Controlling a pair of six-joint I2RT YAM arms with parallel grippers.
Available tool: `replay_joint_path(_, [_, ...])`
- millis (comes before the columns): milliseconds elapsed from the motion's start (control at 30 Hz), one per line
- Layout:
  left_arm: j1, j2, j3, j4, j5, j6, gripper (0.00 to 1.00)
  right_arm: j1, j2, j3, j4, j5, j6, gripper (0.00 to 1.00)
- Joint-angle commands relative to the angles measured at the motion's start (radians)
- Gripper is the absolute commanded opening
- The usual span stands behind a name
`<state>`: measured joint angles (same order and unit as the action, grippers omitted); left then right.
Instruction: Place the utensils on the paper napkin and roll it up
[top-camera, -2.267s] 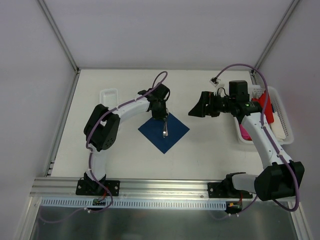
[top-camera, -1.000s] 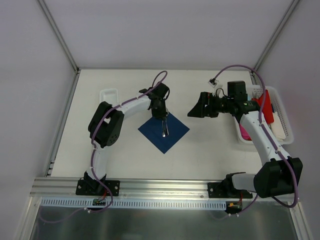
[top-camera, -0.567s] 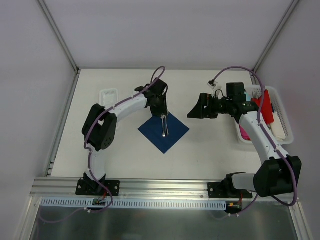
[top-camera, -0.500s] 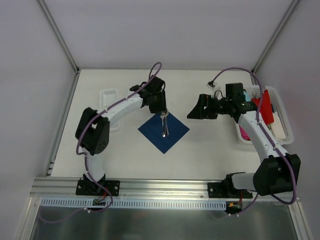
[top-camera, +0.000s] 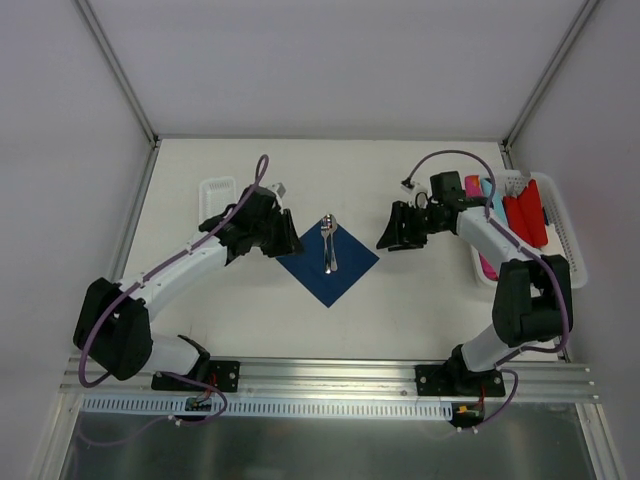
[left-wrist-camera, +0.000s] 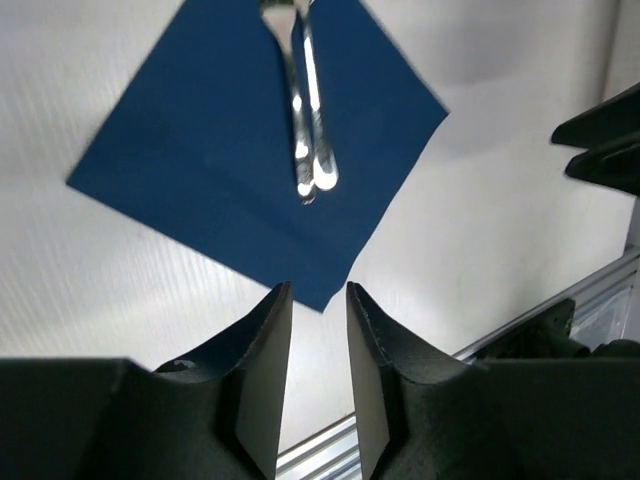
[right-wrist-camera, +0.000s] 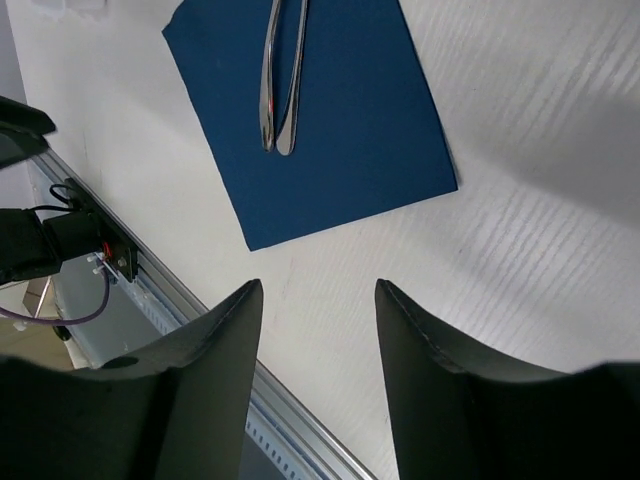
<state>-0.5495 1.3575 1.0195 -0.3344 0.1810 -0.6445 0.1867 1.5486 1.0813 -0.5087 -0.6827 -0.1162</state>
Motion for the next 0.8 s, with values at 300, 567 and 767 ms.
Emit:
replay_joint_path(300, [0.002,-0.070,-0.161,0.144,0.098,-0.044,0.30,0.359,-0.126,-0.139,0.096,0.212,-0.333,0.44])
replay_joint_path(567, [0.118,-0.132,-0.154,0.156,0.219,-0.102,0.35,0.631,-0.145,-0.178,0.122,0.457,-0.545,0.44])
replay_joint_path(767, [0.253,-0.212,-0.164,0.156,0.297,-0.116,0.43,0.738,-0.064,-0.195,0.214,0.502,-0.574,0.44])
